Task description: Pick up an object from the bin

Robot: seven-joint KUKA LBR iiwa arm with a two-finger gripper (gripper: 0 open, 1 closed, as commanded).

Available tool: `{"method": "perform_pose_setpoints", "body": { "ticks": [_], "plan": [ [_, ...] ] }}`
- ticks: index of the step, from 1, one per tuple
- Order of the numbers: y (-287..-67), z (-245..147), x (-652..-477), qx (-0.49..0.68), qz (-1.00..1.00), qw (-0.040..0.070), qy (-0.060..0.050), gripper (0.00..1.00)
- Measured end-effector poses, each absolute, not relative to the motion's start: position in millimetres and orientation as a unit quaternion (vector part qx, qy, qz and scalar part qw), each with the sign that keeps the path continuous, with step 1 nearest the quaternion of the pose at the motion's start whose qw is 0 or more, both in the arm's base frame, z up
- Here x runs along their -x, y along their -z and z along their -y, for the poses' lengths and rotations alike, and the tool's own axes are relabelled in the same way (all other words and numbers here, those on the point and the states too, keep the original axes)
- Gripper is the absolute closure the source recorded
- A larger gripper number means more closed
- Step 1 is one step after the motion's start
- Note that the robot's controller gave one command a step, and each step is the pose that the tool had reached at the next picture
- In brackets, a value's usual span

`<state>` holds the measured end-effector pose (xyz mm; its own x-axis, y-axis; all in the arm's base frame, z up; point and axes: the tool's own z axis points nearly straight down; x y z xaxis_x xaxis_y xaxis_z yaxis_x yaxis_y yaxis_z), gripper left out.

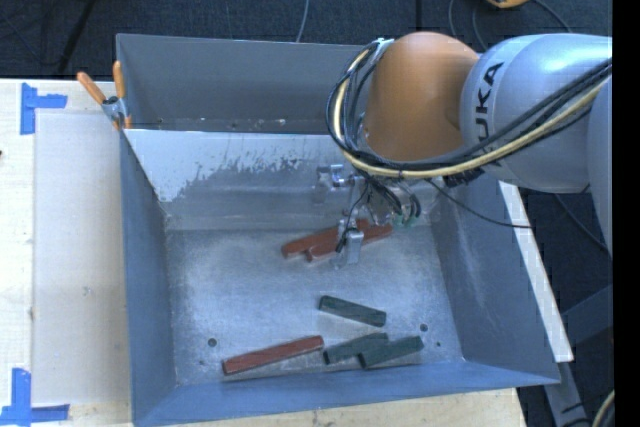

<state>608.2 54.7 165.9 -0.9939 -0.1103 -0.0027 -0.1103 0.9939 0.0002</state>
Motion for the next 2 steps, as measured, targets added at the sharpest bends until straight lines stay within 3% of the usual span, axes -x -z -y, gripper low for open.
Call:
{"method": "perform_pose_setpoints", "body": {
  "ticks": [1, 2],
  "plan": [
    [-159.7, 20.9, -619.7, 0.093, -0.996, 0.001, 0.001, 0.0],
    [-116.3, -12.3, -622.5, 0.098, -0.995, 0.0, 0.0, 0.0]
  ]
}}
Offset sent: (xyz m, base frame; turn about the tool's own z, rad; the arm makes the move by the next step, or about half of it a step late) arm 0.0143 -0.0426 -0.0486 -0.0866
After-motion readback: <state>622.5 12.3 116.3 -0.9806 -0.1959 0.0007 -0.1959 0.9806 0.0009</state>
